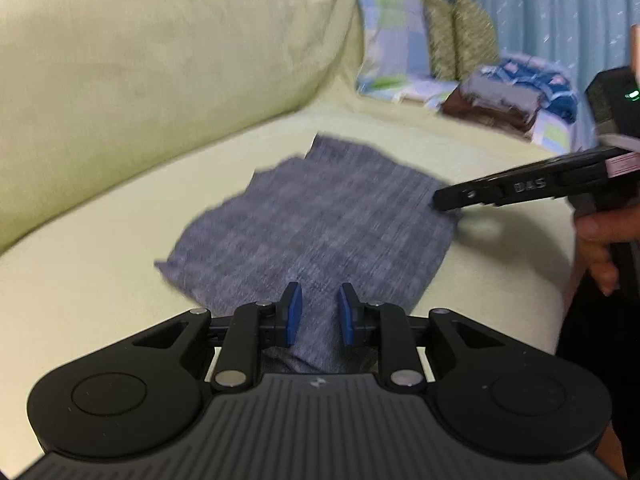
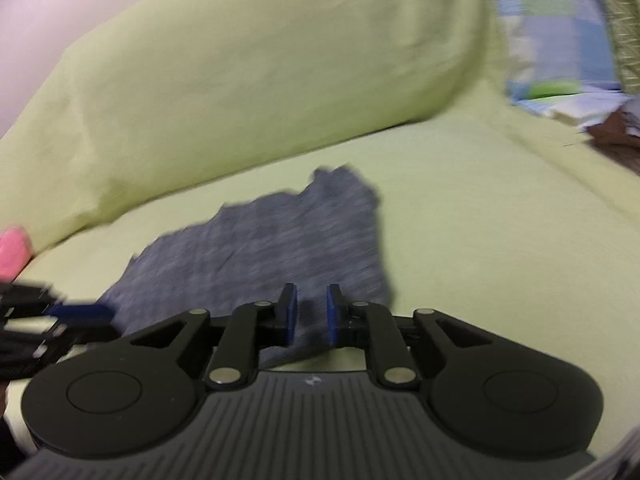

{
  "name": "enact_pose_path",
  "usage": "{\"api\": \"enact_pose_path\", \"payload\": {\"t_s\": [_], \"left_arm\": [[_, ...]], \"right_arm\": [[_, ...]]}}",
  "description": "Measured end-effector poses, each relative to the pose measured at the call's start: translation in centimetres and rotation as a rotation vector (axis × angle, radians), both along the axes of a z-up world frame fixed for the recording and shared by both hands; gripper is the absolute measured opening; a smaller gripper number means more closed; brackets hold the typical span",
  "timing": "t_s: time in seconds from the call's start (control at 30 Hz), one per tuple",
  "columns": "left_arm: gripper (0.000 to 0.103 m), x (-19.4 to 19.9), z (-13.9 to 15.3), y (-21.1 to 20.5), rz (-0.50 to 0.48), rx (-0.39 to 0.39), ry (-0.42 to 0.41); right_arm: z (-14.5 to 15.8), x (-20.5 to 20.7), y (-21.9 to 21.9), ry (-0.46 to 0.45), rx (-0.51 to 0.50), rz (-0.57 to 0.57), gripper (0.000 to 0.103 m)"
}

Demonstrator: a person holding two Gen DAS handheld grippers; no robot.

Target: Fold clothes

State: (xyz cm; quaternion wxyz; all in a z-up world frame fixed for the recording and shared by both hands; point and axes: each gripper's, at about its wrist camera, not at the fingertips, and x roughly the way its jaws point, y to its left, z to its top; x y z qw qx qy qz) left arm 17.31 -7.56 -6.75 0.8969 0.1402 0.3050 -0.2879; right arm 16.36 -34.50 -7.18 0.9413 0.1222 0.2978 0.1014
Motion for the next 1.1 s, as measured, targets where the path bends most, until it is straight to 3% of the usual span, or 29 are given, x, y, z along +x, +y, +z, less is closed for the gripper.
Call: {"api": "enact_pose_path", "payload": {"t_s": [0.3, 0.57, 0.83, 0.93, 1.0, 1.1], "left_arm": [[0.029, -0.2, -0.4, 2.0, 0.116, -0.107, 0.069], [0.030, -0.8, -0.2, 3.4, 0.127, -0.104, 0.069], [0.029, 0.2, 2.3, 3.5, 0.139, -0.144, -0.011], [0.028, 2.3, 1.7, 2.8, 0.114, -0.162, 0.035], [0.029, 3.4, 0.5, 2.4, 0.115, -0.128, 0.071], [0.032, 3.8, -0.9, 2.9, 0.138, -0.135, 0.078]], "right_arm": [[-0.3, 0.5, 0.3, 0.027, -0.017, -0.012, 0.014], [-0.4, 0.6, 0.4, 0.031, -0.026, -0.008, 0.016], [-0.4, 0.6, 0.9, 0.026, -0.033, -0.004, 0.022], [-0.4, 0.6, 1.1, 0.023, -0.039, -0.001, 0.023], [-0.4, 0.6, 1.1, 0.024, -0.036, 0.000, 0.023], [-0.3, 0.5, 1.0, 0.024, -0.034, 0.001, 0.023]]}}
